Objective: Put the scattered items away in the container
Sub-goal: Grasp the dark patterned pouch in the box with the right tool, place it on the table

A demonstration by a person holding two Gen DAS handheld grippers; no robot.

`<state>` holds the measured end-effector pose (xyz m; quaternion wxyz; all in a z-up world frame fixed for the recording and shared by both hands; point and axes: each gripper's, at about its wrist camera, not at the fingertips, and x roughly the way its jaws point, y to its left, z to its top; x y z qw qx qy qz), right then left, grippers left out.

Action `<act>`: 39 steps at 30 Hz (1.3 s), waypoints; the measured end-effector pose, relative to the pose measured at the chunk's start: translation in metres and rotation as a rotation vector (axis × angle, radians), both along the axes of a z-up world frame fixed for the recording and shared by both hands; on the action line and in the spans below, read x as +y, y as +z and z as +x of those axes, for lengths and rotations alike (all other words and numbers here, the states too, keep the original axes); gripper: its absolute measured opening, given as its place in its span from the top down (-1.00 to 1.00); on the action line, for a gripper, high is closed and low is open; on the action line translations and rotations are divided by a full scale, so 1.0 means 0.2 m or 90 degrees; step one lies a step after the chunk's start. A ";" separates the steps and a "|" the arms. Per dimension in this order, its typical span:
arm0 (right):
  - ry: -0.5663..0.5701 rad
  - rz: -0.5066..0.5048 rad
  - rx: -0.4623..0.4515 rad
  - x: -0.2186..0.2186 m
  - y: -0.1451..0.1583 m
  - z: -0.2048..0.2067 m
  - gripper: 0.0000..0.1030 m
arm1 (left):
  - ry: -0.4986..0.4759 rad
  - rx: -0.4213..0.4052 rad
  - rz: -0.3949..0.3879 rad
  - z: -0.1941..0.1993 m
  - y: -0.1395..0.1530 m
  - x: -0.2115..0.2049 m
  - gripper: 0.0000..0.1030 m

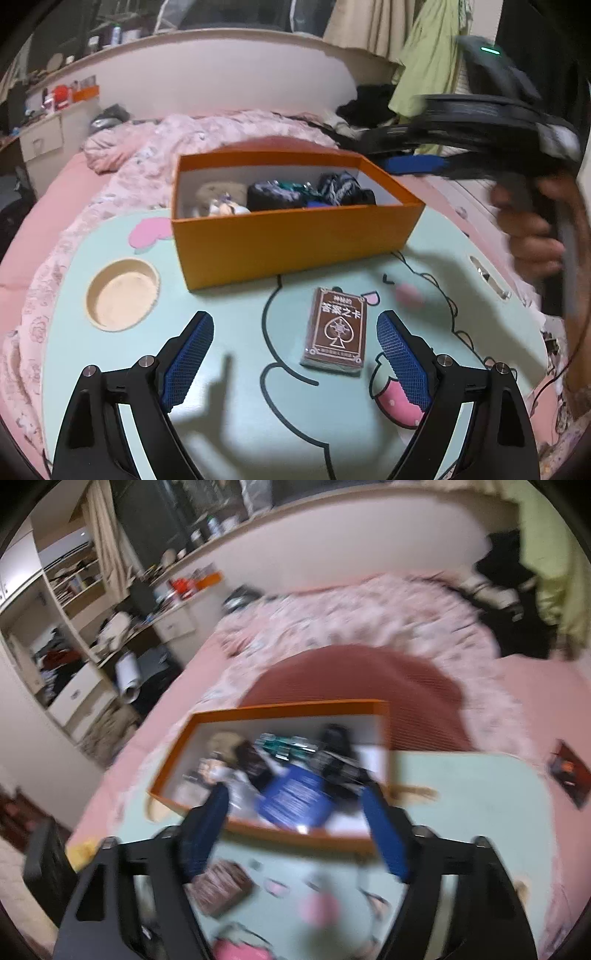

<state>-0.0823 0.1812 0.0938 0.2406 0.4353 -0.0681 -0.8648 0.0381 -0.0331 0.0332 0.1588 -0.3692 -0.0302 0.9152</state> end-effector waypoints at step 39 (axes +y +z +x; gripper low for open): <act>0.045 -0.126 -0.065 0.11 -0.09 0.25 0.43 | 0.043 0.015 0.020 -0.03 0.05 -0.17 -0.74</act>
